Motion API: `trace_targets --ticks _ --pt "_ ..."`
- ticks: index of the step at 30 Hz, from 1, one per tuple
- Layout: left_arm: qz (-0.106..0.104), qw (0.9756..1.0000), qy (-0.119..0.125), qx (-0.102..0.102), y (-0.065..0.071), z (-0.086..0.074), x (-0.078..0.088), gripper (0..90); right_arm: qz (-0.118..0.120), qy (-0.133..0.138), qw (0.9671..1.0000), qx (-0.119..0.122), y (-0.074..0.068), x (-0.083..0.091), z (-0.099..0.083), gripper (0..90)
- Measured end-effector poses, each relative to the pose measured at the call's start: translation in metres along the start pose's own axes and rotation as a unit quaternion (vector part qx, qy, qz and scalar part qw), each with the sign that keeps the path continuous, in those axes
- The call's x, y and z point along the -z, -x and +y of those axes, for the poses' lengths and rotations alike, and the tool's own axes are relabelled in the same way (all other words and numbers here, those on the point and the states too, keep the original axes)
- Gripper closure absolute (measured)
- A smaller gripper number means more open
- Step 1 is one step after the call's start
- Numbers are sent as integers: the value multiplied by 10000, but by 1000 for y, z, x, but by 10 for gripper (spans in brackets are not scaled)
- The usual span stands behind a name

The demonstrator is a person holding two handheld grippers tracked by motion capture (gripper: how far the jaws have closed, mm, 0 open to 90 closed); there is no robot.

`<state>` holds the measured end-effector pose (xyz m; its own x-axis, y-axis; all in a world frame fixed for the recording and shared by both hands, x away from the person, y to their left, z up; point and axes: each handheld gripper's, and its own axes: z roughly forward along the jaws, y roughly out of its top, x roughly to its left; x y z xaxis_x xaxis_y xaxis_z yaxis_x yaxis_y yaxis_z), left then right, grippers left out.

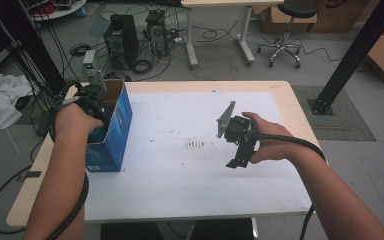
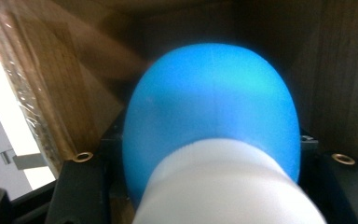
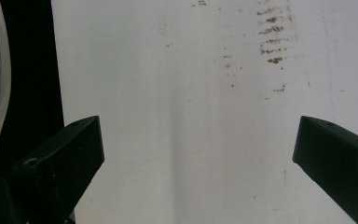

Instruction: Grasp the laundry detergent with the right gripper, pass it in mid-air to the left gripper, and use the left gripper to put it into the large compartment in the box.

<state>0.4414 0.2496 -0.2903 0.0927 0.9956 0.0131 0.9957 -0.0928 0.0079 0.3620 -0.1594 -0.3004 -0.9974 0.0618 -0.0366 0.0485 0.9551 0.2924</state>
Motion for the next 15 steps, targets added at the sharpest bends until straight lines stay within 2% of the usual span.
trace_targets --ticks 12,15 --pt "-47 9999 -82 43 -3 0 0 381 -18 11 10000 -4 -1 2 0 25" --pt "-61 9999 -36 77 -4 -1 0 377 -15 12 10000 -10 -1 2 -1 25"
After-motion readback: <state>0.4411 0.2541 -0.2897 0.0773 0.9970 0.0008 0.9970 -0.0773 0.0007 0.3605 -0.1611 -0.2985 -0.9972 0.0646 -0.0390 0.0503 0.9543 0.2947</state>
